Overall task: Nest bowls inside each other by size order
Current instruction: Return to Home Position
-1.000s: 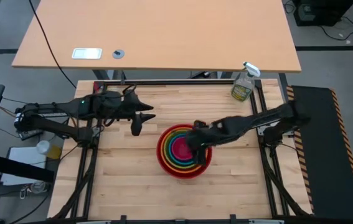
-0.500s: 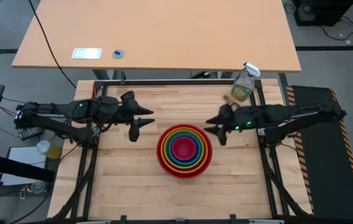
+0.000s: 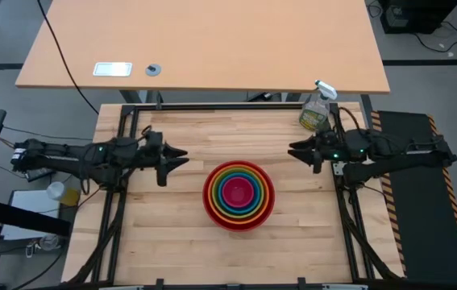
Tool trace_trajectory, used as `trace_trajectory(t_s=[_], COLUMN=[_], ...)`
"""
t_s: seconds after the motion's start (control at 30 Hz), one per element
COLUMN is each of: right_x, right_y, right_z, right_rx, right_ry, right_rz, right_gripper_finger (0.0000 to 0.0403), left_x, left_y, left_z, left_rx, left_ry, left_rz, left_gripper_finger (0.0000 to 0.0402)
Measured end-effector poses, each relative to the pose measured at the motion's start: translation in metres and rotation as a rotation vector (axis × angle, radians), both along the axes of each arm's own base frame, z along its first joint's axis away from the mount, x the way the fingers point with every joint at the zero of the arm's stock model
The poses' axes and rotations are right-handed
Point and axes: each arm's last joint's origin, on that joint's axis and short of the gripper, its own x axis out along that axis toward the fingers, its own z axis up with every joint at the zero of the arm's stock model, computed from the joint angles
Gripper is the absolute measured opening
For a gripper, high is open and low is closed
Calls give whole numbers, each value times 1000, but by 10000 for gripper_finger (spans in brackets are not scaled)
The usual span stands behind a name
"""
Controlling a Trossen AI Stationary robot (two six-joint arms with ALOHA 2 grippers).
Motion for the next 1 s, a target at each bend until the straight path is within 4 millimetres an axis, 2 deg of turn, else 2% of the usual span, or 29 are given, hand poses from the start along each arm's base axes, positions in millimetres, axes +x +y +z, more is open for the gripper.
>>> trace_trajectory(t_s=[0.2,0.43,0.63,1.0], right_x=[-18,-28,-30,-25], right_y=[-3,-4,-5,-5], right_z=[-12,-28,-43,-80], right_rx=[43,107,133,249], right_ry=[-53,-103,-194,-290], right_rz=[-78,-99,-131,-153], right_gripper_finger=[213,213,213,213], left_x=[-27,-48,-58,-69], left_y=[3,7,7,8], left_z=[-20,-43,-67,-104], left_rx=[-73,-145,-221,-346], left_ry=[-87,-144,-184,-262], left_rz=[65,117,132,147], left_gripper_finger=[141,141,141,141])
